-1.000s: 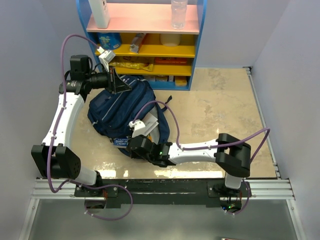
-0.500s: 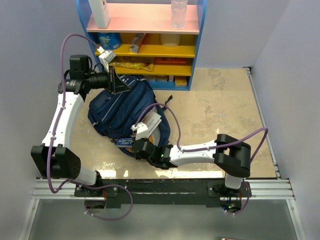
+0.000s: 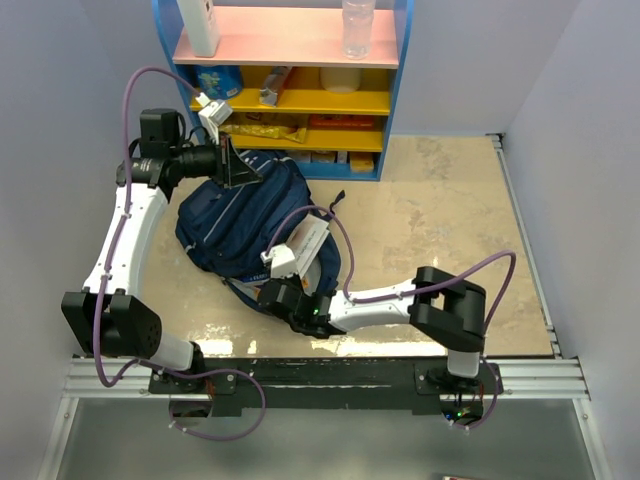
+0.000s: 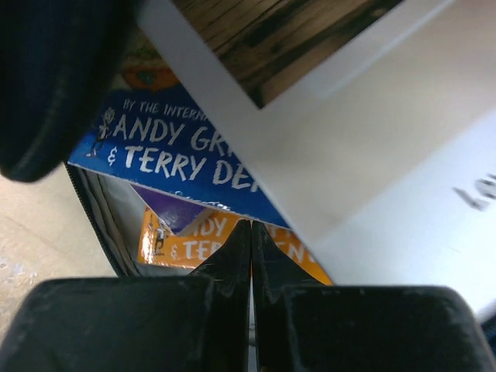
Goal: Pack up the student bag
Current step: Adjust the student bag at the center of the board.
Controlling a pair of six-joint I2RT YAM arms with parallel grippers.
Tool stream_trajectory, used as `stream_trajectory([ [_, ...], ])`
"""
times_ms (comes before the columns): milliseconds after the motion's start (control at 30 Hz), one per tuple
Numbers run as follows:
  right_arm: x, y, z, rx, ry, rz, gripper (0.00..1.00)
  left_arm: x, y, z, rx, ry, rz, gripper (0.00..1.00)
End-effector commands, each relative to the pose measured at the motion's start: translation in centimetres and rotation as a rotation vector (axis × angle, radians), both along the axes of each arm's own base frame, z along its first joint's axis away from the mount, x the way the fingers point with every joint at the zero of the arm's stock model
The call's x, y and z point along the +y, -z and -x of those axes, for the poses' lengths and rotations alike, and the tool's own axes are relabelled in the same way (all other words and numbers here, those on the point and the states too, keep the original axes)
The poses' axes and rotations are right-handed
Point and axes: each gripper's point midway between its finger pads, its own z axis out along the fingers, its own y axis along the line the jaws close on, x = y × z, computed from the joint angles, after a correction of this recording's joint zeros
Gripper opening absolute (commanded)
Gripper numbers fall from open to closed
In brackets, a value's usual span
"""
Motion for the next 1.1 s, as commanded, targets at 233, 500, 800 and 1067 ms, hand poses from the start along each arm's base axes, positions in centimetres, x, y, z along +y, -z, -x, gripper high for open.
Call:
stream_trajectory([
  [233,-0.8,-2.9,3.9,0.014,-0.077,-0.129,0.0,-3.5,-5.0,1.8,-0.17,0.157,0.067,0.0],
  [500,-5.2,0.0,6.9,0.055,-0.054,-0.104,0.0,-3.8,-4.8,2.2,-0.17,0.172,0.054,0.0],
  [800,-14.3,2.0,8.3,0.207,0.234,-0.259,0.0,-7.1,0.2,4.5,-0.09,0.301,-0.04,0.16],
  [1067,-13.9,4.1,6.1,0.26,0.268,-0.278,0.0,-10.5,5.9,7.2,0.033,0.486,-0.096,0.46],
])
